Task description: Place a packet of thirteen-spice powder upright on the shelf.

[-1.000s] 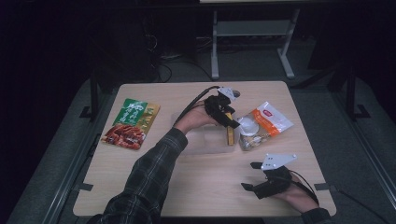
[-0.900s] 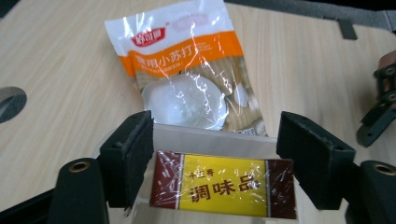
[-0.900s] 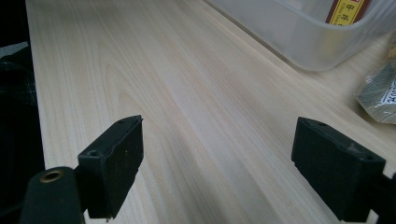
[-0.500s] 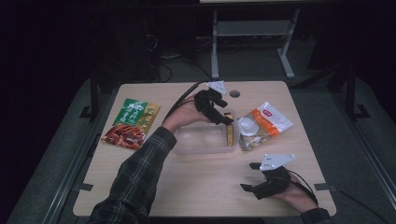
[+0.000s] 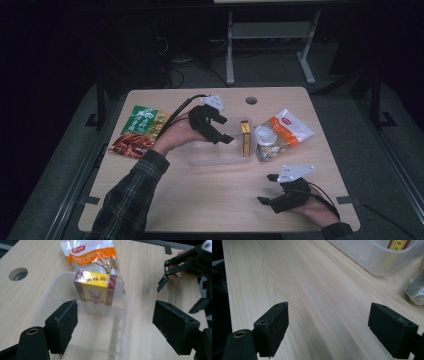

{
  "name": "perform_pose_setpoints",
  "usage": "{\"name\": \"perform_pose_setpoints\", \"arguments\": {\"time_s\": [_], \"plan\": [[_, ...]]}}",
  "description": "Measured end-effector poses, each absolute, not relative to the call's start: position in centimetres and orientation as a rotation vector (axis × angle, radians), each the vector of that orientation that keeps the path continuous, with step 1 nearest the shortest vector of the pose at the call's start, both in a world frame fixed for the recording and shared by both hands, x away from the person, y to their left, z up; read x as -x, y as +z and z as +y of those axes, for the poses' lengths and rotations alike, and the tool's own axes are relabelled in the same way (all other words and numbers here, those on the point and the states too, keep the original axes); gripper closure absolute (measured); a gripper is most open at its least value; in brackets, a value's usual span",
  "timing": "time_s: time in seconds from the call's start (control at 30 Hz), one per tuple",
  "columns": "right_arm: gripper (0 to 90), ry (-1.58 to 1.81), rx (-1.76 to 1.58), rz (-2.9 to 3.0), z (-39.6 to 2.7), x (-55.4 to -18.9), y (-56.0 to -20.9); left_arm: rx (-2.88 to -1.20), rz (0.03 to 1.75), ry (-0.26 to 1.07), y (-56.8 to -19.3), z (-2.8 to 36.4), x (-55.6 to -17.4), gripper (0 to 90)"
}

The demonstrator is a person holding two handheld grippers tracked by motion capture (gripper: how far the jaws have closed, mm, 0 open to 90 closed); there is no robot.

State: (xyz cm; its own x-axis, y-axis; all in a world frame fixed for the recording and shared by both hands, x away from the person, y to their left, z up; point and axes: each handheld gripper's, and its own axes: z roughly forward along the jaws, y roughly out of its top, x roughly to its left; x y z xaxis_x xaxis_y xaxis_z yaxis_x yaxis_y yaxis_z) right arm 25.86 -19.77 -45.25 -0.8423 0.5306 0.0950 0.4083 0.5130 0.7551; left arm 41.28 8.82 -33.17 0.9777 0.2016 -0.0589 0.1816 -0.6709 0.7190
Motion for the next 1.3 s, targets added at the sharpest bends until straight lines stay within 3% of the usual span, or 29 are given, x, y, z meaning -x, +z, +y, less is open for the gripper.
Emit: {"name": "perform_pose_setpoints", "arguments": {"time_s": [0.33, 1.03, 1.3], "plan": [[16.3, 1.24, -0.812, 2.595, -19.6, -26.1, -45.3, -2.309, 0.328, 0.031, -34.3, 11.6, -38.0, 19.7], [16.4, 1.218, -0.842, 2.577, -17.7, -27.6, -45.0, -2.286, 0.397, 0.03, -40.6, 18.3, -31.1, 21.7], [16.4, 1.217, -0.872, 2.565, -17.1, -27.9, -45.0, -2.28, 0.503, 0.075, -42.5, 21.6, -28.9, 22.0]]}}
